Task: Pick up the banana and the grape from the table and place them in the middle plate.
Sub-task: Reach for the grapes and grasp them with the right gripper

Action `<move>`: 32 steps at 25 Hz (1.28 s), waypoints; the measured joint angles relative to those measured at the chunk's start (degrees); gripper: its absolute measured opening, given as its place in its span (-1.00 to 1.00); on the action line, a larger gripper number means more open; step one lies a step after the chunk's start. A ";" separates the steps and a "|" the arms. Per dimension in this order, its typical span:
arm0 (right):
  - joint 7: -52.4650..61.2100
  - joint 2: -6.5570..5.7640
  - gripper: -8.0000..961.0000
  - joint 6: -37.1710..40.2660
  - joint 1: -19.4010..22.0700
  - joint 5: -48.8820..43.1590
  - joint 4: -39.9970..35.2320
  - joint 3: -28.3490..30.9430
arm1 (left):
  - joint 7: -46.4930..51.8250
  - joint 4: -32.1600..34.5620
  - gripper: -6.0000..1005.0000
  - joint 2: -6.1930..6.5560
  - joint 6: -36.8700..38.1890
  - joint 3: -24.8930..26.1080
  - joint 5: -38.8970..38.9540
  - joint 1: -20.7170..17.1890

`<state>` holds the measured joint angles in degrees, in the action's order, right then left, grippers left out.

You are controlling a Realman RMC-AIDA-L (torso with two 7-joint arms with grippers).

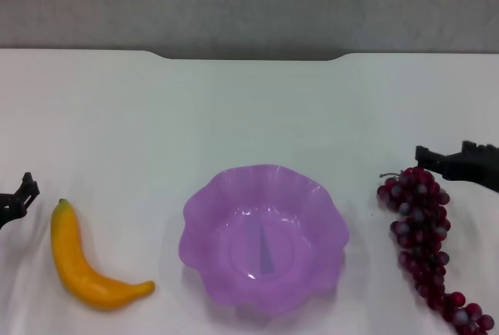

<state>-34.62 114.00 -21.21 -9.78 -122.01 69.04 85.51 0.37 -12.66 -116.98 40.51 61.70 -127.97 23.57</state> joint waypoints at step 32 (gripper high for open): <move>13.49 0.52 0.84 -39.80 -22.55 -21.37 -16.99 20.31 | 0.16 0.09 0.77 0.00 -0.08 0.08 0.09 0.46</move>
<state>-21.12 114.52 -61.00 -32.33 -143.38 52.04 105.82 0.53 -12.57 -116.98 40.43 61.78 -127.88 24.03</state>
